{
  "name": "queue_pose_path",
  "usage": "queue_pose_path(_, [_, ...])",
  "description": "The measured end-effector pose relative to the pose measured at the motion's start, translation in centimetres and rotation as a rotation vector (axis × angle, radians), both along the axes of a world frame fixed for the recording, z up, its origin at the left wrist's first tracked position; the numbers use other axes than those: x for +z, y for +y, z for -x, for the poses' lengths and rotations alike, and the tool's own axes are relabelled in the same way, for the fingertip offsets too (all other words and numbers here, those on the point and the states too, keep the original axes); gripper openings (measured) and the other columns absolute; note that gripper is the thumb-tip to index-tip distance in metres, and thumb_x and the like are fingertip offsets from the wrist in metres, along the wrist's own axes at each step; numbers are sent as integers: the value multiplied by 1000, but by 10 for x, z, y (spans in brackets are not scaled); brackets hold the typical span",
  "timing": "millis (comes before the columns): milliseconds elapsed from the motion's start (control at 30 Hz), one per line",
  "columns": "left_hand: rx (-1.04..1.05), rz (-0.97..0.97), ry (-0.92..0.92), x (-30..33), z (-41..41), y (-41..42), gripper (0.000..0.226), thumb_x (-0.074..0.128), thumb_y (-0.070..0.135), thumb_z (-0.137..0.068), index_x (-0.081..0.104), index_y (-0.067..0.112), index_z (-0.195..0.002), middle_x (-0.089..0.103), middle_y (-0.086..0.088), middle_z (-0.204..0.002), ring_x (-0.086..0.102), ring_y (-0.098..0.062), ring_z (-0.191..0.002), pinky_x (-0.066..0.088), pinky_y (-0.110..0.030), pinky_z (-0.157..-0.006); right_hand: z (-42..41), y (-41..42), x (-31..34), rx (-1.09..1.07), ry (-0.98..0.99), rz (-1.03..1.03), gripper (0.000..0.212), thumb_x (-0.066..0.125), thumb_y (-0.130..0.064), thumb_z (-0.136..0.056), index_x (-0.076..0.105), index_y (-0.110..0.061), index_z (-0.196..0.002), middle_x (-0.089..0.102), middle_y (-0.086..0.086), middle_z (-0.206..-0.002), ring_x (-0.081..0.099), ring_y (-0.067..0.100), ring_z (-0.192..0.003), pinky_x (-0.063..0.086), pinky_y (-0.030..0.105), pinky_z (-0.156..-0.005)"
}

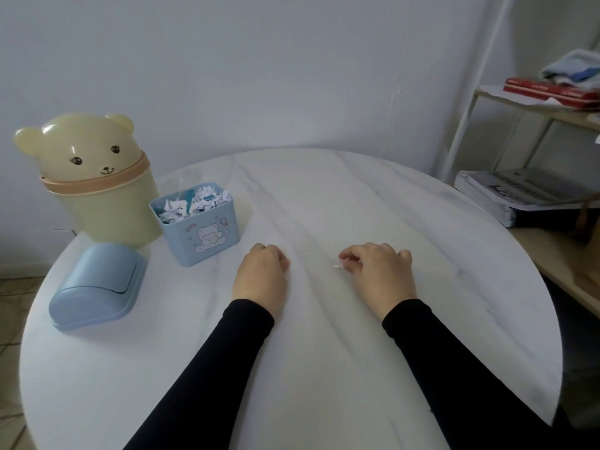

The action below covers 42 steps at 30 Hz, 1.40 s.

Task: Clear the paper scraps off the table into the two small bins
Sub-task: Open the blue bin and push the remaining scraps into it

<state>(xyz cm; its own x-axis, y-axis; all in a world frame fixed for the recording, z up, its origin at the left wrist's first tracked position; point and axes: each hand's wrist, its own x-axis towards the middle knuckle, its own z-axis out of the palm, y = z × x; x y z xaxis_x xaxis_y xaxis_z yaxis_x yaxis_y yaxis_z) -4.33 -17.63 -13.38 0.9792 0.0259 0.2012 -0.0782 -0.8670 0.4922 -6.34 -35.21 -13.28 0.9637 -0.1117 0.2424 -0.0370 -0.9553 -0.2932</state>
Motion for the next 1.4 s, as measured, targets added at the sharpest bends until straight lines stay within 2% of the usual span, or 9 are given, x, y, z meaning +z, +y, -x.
queue_pose_path(167, [-4,11,-19,-1,0,1,20,47,18,-96,63,7,-102,54,-9,-104,55,-26,-96,38,-27,-78,1,8,4,0,10,-1,24,49,-41,-94,67,-37,-109,67,-12,-109,52,14,-106,24,34,-85])
queue_pose_path(367, [-6,24,-29,-3,0,1,19,49,16,-95,64,6,-101,55,-9,-104,55,-26,-96,37,-25,-78,-2,18,4,-22,-40,28,24,51,-18,-93,68,-34,-91,68,-14,-94,44,13,-88,11,32,-71])
queue_pose_path(567, [-16,35,-40,-3,1,2,18,49,17,-95,64,8,-100,55,-8,-103,54,-24,-96,33,-22,-76,-6,30,2,-7,37,243,33,40,-2,-87,61,-23,-102,59,-4,-103,47,21,-102,28,37,-87])
queue_pose_path(700, [0,149,-78,3,4,11,17,47,16,-97,62,9,-97,55,-5,-99,48,-16,-86,29,-18,-72,-12,23,6,-4,37,66,32,40,-3,-90,59,-23,-106,61,-6,-109,49,20,-104,27,35,-84])
queue_pose_path(867, [87,308,-278,15,10,31,14,46,15,-97,57,8,-90,56,0,-90,44,-13,-85,25,-16,-66,-28,31,27,32,-74,-101,33,44,1,-89,61,-23,-104,66,-11,-107,51,18,-103,22,31,-78])
queue_pose_path(1000, [167,382,-450,18,15,51,11,50,11,-95,57,6,-88,55,0,-85,46,-14,-80,26,-16,-66,-46,71,45,166,-147,-221,29,44,-1,-90,62,-21,-102,67,-10,-105,52,18,-105,21,29,-78])
queue_pose_path(1167, [277,379,-631,38,4,90,8,57,8,-90,64,5,-87,57,-2,-83,48,-15,-74,29,-14,-67,-68,139,73,371,-292,-231,17,50,-22,-96,66,-25,-100,69,-6,-101,53,19,-102,17,30,-74])
queue_pose_path(1267, [292,321,-587,52,-9,112,9,60,8,-88,67,4,-86,63,-6,-83,49,-15,-75,29,-15,-66,-86,163,82,448,-299,-169,19,49,-25,-97,67,-29,-102,70,-10,-100,54,15,-100,17,31,-76])
queue_pose_path(1400, [269,253,-420,55,-27,126,15,59,13,-88,73,10,-94,68,-8,-91,57,-21,-85,32,-19,-70,-98,174,80,468,-291,-88,21,48,-27,-97,67,-32,-106,71,-12,-98,54,15,-100,20,33,-81])
